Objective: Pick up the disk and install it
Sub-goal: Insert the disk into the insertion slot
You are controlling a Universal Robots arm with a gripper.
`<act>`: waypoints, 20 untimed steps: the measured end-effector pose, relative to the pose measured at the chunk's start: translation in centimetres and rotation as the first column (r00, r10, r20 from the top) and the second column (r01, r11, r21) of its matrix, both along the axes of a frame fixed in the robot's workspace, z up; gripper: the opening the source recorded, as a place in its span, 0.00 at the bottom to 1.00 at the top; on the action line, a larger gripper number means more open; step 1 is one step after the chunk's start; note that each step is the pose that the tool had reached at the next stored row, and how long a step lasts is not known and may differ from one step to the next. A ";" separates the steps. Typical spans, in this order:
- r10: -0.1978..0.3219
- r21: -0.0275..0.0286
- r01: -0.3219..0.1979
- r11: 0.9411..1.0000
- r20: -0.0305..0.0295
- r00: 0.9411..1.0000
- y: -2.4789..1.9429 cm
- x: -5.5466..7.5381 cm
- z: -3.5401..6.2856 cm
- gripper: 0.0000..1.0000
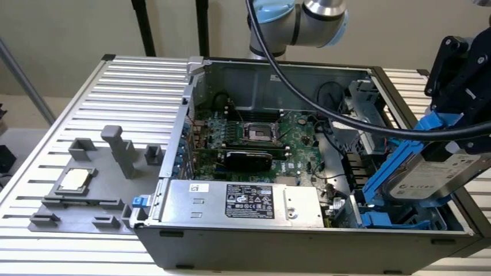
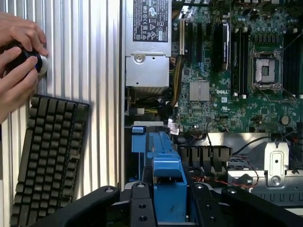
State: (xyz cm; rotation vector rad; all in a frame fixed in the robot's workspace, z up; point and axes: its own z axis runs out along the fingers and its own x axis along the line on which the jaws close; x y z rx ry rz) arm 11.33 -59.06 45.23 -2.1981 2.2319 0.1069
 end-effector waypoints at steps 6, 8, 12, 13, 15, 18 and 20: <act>0.000 0.000 0.000 1.000 0.000 1.000 0.00 -0.3 -0.13 0.33; 0.000 -0.001 0.000 1.000 0.000 1.000 0.01 -0.5 -0.22 0.33; 0.000 -0.002 0.000 1.000 0.001 1.000 -0.01 -0.6 -0.52 0.33; 0.001 -0.003 -0.001 1.000 0.001 1.000 0.00 -0.6 -0.54 0.33; 0.000 -0.003 0.000 1.000 0.001 1.000 0.00 -0.6 -0.60 0.33; 0.000 -0.003 0.000 1.000 0.001 1.000 0.00 -0.6 -0.75 0.33; 0.000 -0.003 0.000 1.000 0.001 1.000 0.00 -0.6 -0.88 0.33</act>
